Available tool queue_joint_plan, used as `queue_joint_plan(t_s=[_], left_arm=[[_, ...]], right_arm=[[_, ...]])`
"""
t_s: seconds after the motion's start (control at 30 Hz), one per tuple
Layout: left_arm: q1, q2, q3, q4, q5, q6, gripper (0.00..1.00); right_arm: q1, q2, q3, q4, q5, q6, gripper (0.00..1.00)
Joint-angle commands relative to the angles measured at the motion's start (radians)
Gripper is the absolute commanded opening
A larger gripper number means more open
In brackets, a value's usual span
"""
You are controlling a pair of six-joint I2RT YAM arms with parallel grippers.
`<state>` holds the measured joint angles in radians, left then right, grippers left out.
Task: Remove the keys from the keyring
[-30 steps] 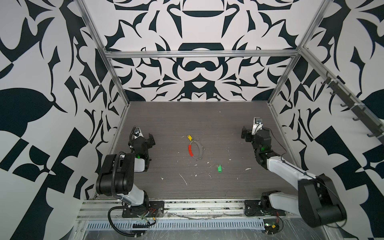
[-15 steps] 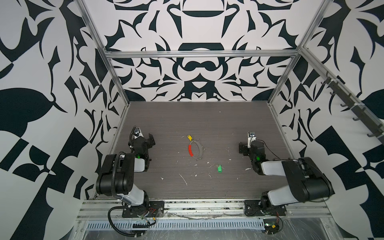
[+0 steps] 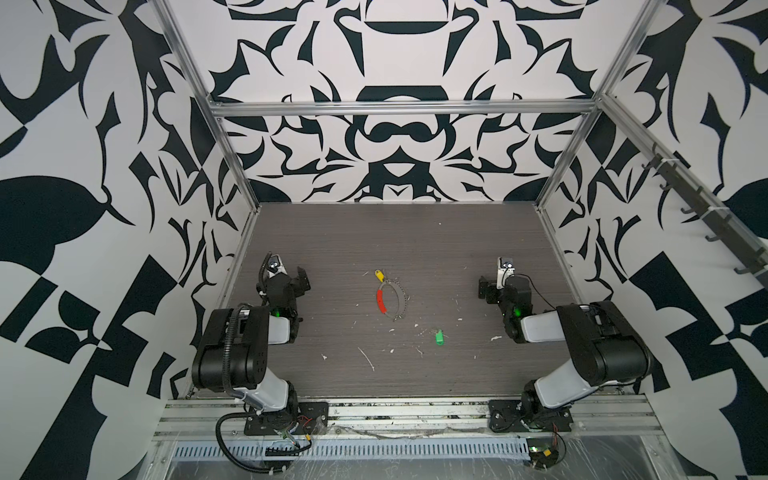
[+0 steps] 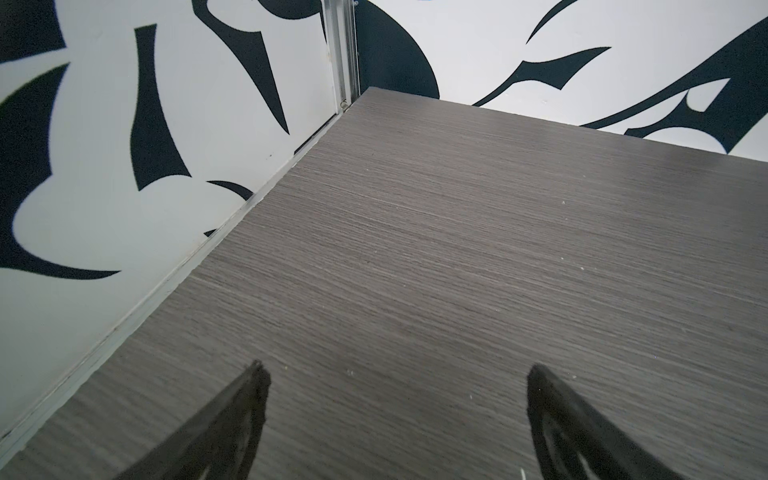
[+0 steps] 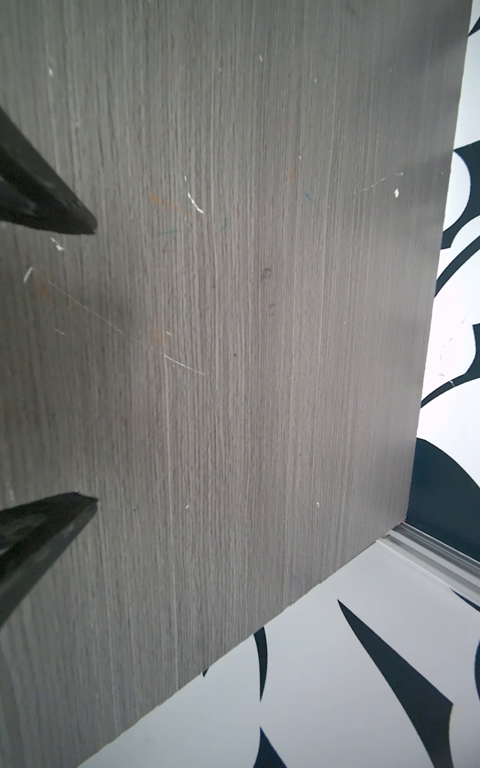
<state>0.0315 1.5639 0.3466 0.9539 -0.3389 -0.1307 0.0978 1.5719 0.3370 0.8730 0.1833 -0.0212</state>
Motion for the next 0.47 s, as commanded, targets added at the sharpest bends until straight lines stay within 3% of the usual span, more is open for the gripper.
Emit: queue_joint_plan(t_s=[0.0, 0.43], left_arm=[[-0.002, 0.002, 0.002, 0.031, -0.001, -0.001, 0.99], [-0.002, 0.002, 0.002, 0.031, -0.001, -0.001, 0.99]], right_arm=[[-0.001, -0.021, 0.017, 0.040, -0.004, 0.015, 1.00], [-0.010, -0.014, 0.025, 0.031, -0.028, 0.022, 1.00]])
